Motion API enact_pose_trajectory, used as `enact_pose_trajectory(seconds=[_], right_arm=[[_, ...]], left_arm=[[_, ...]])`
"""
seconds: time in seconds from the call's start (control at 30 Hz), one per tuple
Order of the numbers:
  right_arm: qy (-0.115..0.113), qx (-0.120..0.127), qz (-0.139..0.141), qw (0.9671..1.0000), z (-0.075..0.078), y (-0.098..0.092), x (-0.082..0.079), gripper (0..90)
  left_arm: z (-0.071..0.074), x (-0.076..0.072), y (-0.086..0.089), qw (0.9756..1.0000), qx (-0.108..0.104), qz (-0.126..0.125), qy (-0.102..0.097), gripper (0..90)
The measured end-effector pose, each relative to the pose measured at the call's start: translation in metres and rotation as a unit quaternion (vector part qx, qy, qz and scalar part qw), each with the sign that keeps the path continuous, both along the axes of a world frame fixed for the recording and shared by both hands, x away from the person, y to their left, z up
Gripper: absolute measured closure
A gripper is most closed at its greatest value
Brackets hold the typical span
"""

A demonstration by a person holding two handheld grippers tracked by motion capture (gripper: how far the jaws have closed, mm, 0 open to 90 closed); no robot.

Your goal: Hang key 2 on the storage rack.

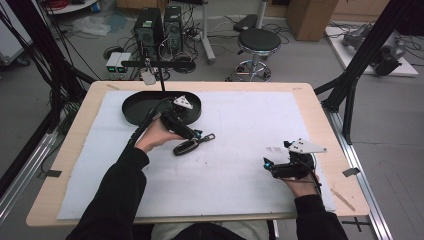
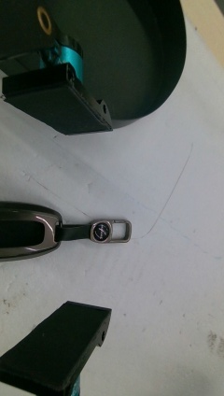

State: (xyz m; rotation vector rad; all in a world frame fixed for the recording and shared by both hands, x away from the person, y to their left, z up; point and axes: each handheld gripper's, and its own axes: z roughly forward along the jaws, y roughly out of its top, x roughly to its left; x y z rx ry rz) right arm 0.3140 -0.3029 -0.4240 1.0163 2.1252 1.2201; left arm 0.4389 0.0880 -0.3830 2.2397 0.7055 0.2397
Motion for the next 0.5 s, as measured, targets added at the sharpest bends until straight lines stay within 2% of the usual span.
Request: enact_pose_trajectory(seconds=[0.1,0.23,0.37,0.47,0.5], right_arm=[[0.000,0.002,0.000,1.0000,0.000,-0.001,0.000,0.9],[0.002,0.001,0.001,1.0000,0.000,-0.001,0.000,0.8],[0.004,0.001,0.003,1.0000,0.000,0.000,0.000,0.9],[0.003,0.000,0.003,1.0000,-0.001,0.000,0.000,0.9],[0.007,-0.003,0.004,1.0000,-0.001,0.001,0.000,0.9]], left_arm=[[-0.006,0.002,-0.004,0.9999,0.010,-0.006,0.010,12.1],[-0.015,0.005,-0.009,0.9990,0.013,-0.017,0.039,12.2],[-0.026,0.006,-0.016,0.9977,0.034,-0.028,0.051,13.5],[-0.029,0.007,-0.018,0.9970,0.039,-0.034,0.057,15.2],[-0.030,0.007,-0.020,0.9968,0.037,-0.035,0.061,19.2]])
